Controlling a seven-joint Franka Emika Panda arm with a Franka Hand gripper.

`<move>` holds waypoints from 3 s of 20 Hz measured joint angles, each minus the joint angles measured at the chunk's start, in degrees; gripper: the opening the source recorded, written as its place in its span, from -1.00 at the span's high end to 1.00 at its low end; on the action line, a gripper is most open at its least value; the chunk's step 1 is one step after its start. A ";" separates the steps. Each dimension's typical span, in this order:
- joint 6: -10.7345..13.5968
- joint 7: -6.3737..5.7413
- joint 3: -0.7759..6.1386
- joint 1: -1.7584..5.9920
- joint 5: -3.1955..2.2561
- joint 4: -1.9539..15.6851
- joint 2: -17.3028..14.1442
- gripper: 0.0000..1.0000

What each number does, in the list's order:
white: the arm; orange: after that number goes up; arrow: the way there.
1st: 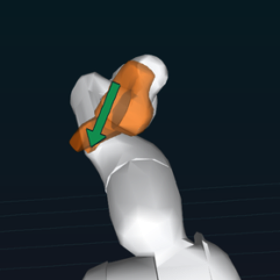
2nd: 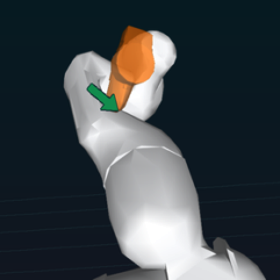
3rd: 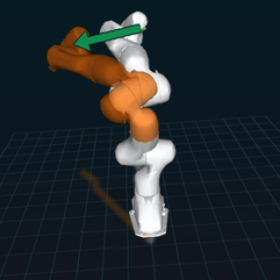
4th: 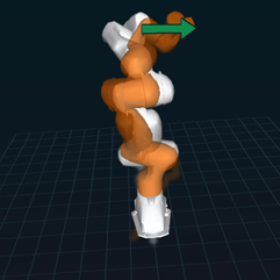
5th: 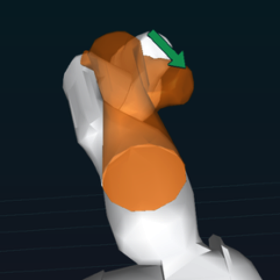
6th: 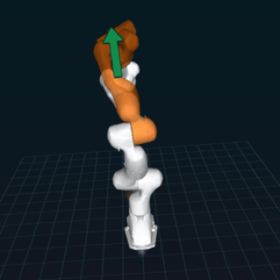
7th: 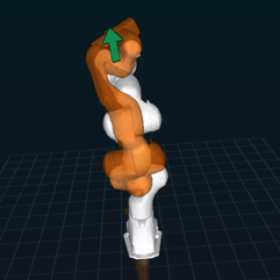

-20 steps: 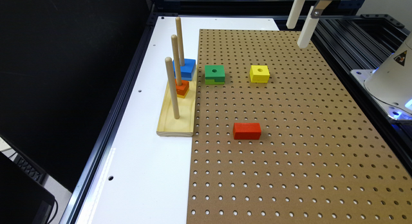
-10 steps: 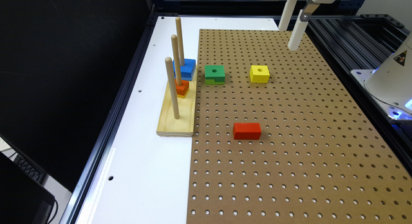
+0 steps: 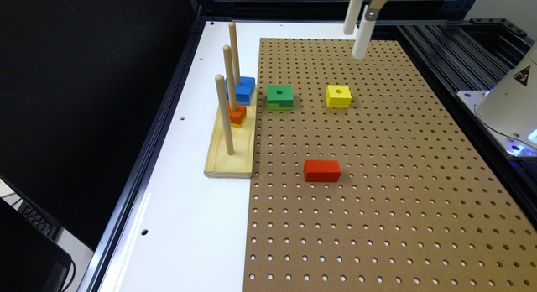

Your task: Pick up green block.

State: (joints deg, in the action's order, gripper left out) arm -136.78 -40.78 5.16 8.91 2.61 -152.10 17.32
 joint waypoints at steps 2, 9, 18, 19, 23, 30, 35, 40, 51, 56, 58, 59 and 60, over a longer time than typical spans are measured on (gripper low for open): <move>-0.01 1.42 -0.01 1.34 0.00 1.31 -1.58 -1.00; -0.02 3.46 -0.10 4.00 -0.81 4.28 -4.37 -1.00; -0.02 4.36 0.40 4.92 -0.83 9.70 -9.69 -1.00; -0.02 4.36 0.48 4.92 -0.83 10.58 -10.47 -1.00; -0.02 4.36 0.55 4.92 -0.83 13.37 -13.47 -1.00; -0.02 4.36 0.55 4.93 -0.83 14.13 -14.28 -1.00; -0.02 4.36 0.55 4.95 -0.83 14.29 -14.29 -1.00; -0.02 4.36 0.55 4.95 -0.83 15.00 -14.59 -1.00; -2.21 4.36 0.55 5.10 -0.94 16.40 -19.07 -1.00; -5.39 4.36 0.55 5.13 -1.04 16.49 -22.27 -1.00; -5.45 4.36 0.55 5.13 -1.04 16.55 -22.32 -1.00; -5.45 4.36 0.55 5.13 -1.04 16.56 -22.34 -1.00; -5.46 4.36 0.55 5.13 -1.04 16.55 -22.48 -1.00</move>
State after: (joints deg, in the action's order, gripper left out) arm -142.24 -36.42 5.71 14.04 1.57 -135.55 -5.16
